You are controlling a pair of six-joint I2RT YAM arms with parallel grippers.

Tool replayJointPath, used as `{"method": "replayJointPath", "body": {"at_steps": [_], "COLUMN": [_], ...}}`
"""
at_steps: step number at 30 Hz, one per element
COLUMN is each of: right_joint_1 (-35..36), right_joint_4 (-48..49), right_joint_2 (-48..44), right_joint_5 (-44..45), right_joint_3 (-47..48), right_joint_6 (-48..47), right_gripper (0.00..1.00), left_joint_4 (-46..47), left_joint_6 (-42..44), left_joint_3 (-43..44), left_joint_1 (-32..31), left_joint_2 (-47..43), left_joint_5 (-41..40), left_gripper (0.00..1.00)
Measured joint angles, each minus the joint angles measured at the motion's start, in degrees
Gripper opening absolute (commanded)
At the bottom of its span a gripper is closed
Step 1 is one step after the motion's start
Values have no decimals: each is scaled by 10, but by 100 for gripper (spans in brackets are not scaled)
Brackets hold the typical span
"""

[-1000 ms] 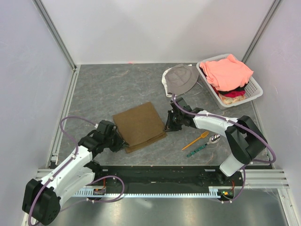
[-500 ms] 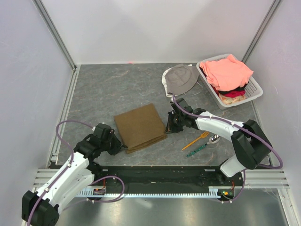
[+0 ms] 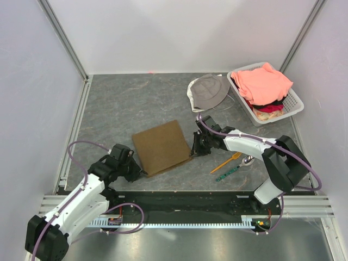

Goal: Fold the napkin into a case and place the utensils inside
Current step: Smooth out the square-folded napkin at the center of the board.

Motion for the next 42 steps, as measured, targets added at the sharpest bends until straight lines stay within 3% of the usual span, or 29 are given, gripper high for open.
{"method": "replayJointPath", "body": {"at_steps": [5,7,10,11,13,16,18,22,25,28,33,42], "right_joint_1": [0,0,0,0,0,-1,-1,-1,1,9,19,19], "right_joint_4": [12,16,17,17,9,-23,-47,-71,-59,-33,0,39], "right_joint_2": [19,23,24,24,24,16,2,-32,-28,-2,34,66], "right_joint_5": [-3,-4,-5,-3,5,27,44,59,47,29,6,4], "right_joint_3": [-10,-10,-10,-10,-10,-3,6,36,59,73,68,17], "right_joint_6": [0,0,-5,-9,-20,-40,-54,-74,-75,-67,-52,-47], "right_gripper": [2,11,29,39,48,64,67,64,53,42,32,27], "left_joint_4": [0,1,0,-3,-23,-58,-86,-94,-54,5,42,38], "left_joint_6": [-4,-6,-7,-7,-4,-2,-1,2,6,9,26,27], "left_joint_3": [-2,-3,-3,-3,-1,15,43,103,116,108,87,6], "left_joint_1": [0,0,0,0,0,0,0,0,0,0,1,3], "left_joint_2": [6,11,15,14,10,-6,-21,-42,-27,45,147,116], "left_joint_5": [-3,-4,-4,-5,-8,-5,-6,-17,-14,5,9,-20], "left_gripper": [2,6,28,39,48,53,50,31,16,7,2,2]}}
